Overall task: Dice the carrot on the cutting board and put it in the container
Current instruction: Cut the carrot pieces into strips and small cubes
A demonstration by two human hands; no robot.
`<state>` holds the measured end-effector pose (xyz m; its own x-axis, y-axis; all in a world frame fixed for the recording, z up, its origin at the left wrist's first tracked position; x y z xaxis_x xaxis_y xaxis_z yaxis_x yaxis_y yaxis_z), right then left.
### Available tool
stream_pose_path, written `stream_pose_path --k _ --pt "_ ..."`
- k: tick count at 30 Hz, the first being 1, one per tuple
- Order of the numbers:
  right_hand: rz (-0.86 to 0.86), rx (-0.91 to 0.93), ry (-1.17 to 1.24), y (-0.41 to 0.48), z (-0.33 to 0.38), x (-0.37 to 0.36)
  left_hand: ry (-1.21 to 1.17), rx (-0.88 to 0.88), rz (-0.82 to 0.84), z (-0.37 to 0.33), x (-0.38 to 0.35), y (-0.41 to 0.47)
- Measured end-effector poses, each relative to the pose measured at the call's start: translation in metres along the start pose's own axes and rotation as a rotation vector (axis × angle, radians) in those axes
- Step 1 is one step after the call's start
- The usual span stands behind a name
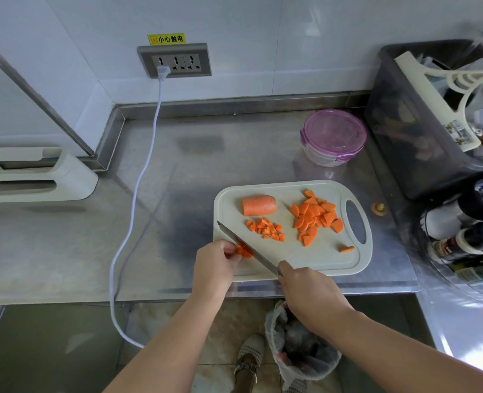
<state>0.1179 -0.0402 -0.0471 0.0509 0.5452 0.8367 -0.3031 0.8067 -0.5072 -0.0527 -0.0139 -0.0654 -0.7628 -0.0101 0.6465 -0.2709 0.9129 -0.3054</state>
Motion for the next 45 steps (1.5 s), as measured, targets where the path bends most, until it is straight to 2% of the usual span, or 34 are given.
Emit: stream_pose_path --k 12,31,40,45 --pt "0.013 0.009 -0.044 0.002 0.000 0.007 -0.028 0.012 0.022 -0.001 -0.002 0.001" --pt "0.068 0.046 -0.023 0.008 0.001 0.008 0.108 -0.044 0.020 0.001 -0.001 0.006" --pt "0.052 0.002 -0.052 0.010 0.000 -0.002 0.062 -0.007 0.064 0.005 -0.001 0.006" --pt "0.036 -0.014 0.006 0.011 -0.003 -0.004 0.090 -0.050 0.085 0.001 0.002 0.004"
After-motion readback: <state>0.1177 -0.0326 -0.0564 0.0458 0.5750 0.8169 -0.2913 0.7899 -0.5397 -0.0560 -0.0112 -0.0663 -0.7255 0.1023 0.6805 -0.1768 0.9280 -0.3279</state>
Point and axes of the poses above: each hand's wrist, its own y-axis towards the middle knuckle, its own x-axis out of the back of the hand, z = x × y, the point moved 5 cm from there along y, towards the middle knuckle
